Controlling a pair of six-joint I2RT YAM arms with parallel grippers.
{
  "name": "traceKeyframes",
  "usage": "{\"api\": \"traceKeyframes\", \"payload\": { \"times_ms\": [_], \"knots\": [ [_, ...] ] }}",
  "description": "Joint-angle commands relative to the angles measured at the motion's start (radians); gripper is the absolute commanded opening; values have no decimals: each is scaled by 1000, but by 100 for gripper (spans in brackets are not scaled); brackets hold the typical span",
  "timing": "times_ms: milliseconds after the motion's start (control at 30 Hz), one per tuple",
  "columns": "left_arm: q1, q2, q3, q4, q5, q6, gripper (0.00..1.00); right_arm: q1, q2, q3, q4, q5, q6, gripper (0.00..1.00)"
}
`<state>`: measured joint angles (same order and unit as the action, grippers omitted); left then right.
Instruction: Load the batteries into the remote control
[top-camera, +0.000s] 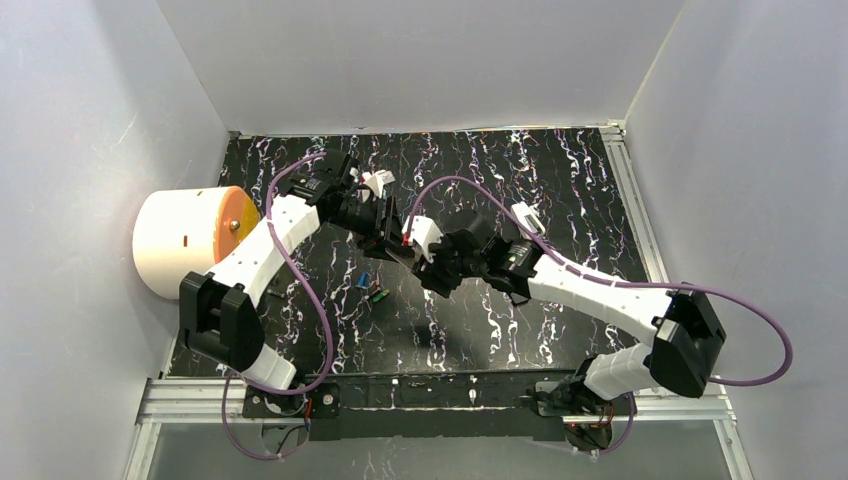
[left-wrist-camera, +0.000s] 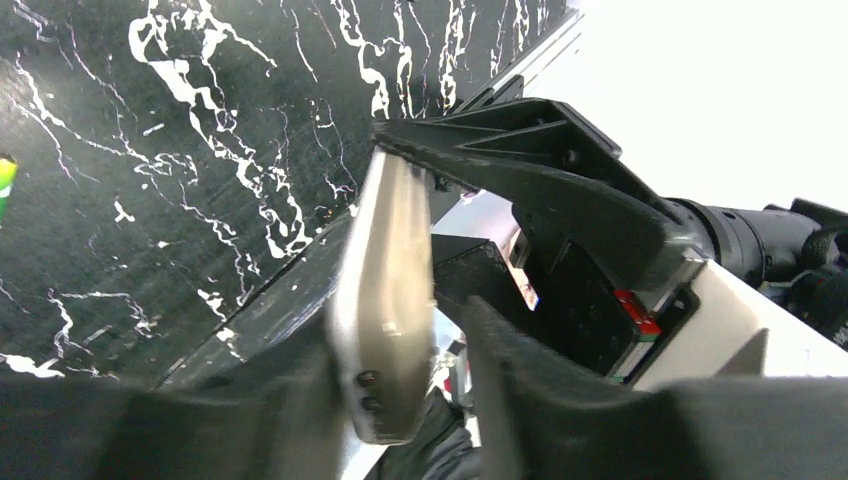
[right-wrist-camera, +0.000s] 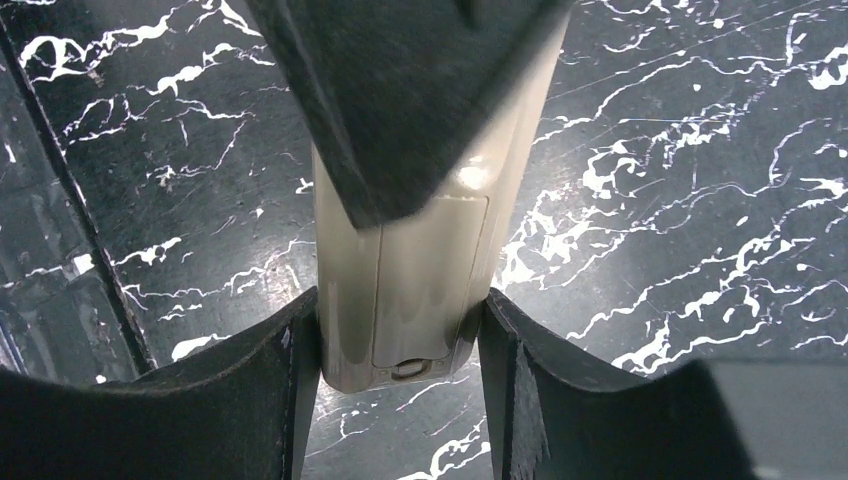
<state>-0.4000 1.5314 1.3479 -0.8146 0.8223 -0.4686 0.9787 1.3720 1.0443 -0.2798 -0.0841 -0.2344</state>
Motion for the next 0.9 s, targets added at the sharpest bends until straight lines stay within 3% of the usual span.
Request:
{"api": "traceKeyframes", "payload": {
  "times_ms": [0, 100, 133, 300, 400, 433, 500, 533, 567, 633, 867],
  "knots": [
    [3, -16, -4, 17, 50, 4, 48, 26, 15, 45, -7, -13, -40, 3],
    [6, -12, 2, 21, 41, -4, 51, 29, 16, 36, 4, -13, -36, 3],
    [7, -11, 0, 23, 40, -5, 48, 29, 15, 34, 7, -14, -34, 3],
    [8, -22, -34, 31, 52, 1, 22, 28, 0, 26, 17, -37, -24, 2],
    [7, -28, -75, 61, 58, -4, 0, 29, -16, 6, 48, -42, 0, 4],
    [7, -30, -83, 68, 56, -3, 0, 29, -21, 3, 62, -27, 30, 12],
    [8, -41, -98, 88, 30, 5, 0, 24, -34, 6, 67, 16, 120, 55],
    [8, -48, -110, 101, 6, 7, 0, 14, -45, 6, 67, 2, 157, 70],
    [7, -59, -127, 123, -26, 3, 0, -3, -61, -2, 73, -31, 192, 79],
    [8, -88, -180, 211, -87, -27, 0, -47, -104, -43, 115, -91, 290, 84],
    [3, -183, -479, 695, -220, -196, 0, -308, -200, -267, 348, -258, 787, 83]
  ]
}}
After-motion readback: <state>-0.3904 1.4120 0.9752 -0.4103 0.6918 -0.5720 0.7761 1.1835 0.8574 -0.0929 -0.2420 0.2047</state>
